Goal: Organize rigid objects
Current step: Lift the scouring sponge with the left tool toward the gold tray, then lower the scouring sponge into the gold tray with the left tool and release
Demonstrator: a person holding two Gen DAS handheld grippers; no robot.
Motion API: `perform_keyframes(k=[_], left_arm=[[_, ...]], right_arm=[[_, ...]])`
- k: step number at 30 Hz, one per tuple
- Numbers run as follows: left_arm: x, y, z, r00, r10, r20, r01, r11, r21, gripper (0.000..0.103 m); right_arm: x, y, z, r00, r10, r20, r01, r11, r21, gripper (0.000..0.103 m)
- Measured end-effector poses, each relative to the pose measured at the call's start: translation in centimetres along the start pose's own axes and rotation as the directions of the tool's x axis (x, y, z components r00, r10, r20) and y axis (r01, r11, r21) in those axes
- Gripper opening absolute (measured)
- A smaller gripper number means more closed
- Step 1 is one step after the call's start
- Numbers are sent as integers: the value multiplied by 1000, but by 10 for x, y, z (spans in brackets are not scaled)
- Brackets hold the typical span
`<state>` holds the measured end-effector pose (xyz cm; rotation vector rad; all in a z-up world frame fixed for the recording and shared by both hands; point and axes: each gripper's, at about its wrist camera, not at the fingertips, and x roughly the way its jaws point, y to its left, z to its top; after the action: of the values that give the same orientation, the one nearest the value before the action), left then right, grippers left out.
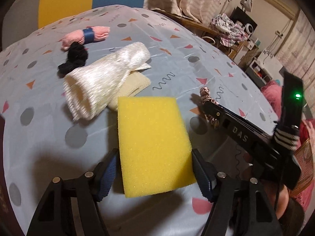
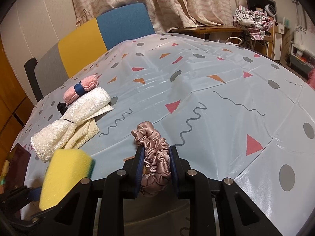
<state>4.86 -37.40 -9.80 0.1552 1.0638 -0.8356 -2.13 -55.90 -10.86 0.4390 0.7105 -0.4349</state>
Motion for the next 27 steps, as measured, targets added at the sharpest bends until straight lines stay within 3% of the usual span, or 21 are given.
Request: perform_keyframes(k=[16, 20, 27], left_arm=[[-88, 19, -40, 992, -53, 118, 57, 998, -38, 72], [-114, 33, -53, 988, -38, 147, 45, 998, -45, 72], [-159, 78, -73, 981, 4, 195, 23, 990, -140, 72]], right_arm=[[0, 7, -1, 999, -39, -2, 38, 999, -33, 24], [0, 8, -1, 999, -49, -3, 48, 998, -41, 24], [1, 14, -1, 996, -88, -6, 87, 993, -75, 24]])
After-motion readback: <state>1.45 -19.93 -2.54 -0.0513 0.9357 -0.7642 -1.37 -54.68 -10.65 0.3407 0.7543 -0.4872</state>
